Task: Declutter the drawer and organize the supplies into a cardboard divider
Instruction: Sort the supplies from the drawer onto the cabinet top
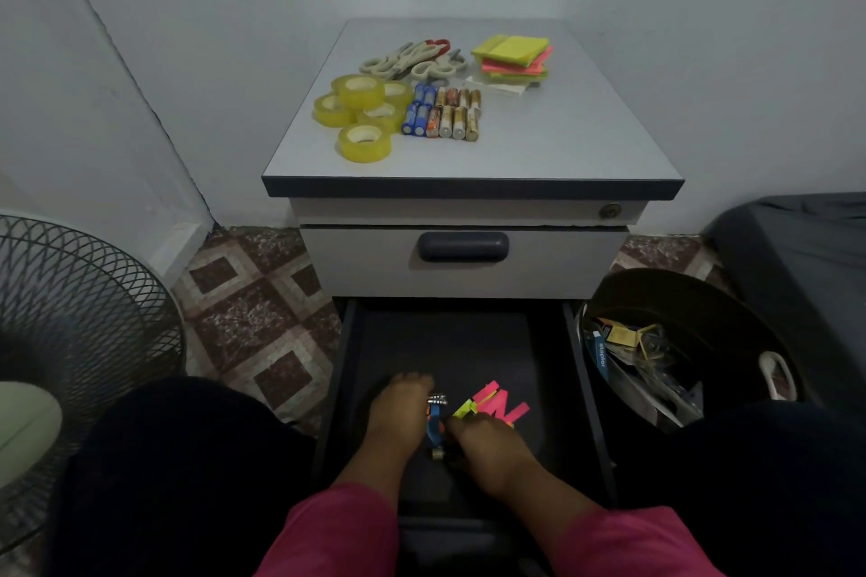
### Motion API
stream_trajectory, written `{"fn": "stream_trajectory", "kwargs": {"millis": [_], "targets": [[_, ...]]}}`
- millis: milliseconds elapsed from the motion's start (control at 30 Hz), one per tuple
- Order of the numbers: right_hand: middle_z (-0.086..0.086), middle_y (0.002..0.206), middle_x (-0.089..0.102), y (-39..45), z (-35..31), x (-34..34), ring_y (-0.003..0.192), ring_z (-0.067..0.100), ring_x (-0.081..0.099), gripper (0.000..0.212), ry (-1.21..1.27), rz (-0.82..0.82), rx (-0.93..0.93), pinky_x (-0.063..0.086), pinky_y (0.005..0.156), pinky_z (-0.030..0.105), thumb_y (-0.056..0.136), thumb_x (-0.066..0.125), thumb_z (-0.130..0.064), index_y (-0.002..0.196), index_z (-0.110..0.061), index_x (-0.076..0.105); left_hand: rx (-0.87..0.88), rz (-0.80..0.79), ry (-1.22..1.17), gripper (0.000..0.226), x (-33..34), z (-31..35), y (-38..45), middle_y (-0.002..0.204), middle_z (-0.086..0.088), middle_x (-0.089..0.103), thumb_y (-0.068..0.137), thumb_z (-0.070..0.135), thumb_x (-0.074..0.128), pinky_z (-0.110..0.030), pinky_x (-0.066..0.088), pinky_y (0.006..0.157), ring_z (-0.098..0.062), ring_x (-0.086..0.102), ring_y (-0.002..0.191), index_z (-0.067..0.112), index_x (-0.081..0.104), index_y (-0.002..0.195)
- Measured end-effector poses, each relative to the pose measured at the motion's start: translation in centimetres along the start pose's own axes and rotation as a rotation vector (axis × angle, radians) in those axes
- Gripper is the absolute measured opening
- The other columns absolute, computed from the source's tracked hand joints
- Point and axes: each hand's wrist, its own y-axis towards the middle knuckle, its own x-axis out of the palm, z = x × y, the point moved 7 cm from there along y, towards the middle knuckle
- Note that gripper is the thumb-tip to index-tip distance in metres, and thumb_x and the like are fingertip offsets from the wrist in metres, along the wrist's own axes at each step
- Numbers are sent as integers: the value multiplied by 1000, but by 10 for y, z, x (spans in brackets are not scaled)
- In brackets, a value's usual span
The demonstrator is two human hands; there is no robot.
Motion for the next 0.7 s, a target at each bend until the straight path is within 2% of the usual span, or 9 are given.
{"fn": "stream_trajectory", "kwargs": {"millis": [133,300,400,467,567,633,700], "targets": [[14,119,60,2,2,4,108,31,56,30,1,15,11,45,82,35,95,50,-29,122,-14,51,-28,-42,63,23,8,-3,2,121,-9,50,92,6,47,-33,46,91,-24,45,117,10,59,110],[13,119,60,2,2,5,108,30,57,32,20,23,15,44,85,34,95,50,-31,121,-13,53,-42,-39,110,26,6,-6,-1,120,-8,53,92,7,46,-32,44,91,-24,46,116,12,61,113],[10,116,61,2,5,1,106,28,58,32,130,32,55,46,83,32,91,55,-34,117,-14,54,-66,-26,103,27,1,-4,-4,120,-7,54,91,8,48,-33,44,90,-25,48,115,15,61,113],[7,109,61,1,9,-9,98,25,60,25,294,95,112,46,76,28,87,59,-30,107,-16,56,-109,-19,31,24,-5,-6,-4,117,-8,54,90,13,50,-34,46,87,-28,54,110,15,61,111],[6,102,62,1,12,-36,92,19,60,20,480,237,153,43,75,22,82,61,-18,102,-16,63,-152,110,-186,13,-24,-5,-6,98,-2,52,91,19,53,-31,47,76,-26,62,92,19,63,98],[4,101,64,-1,13,-60,92,16,61,24,552,366,165,42,78,18,80,63,-12,103,-16,68,-106,252,-326,11,-46,-1,-9,85,1,49,93,18,52,-34,48,72,-25,61,83,18,62,89],[1,98,67,-6,9,-90,88,12,63,25,655,498,154,46,79,17,79,67,-10,103,-17,70,-41,447,-368,16,-76,5,-13,85,-4,53,95,13,49,-33,47,73,-26,59,83,10,65,90]]}}
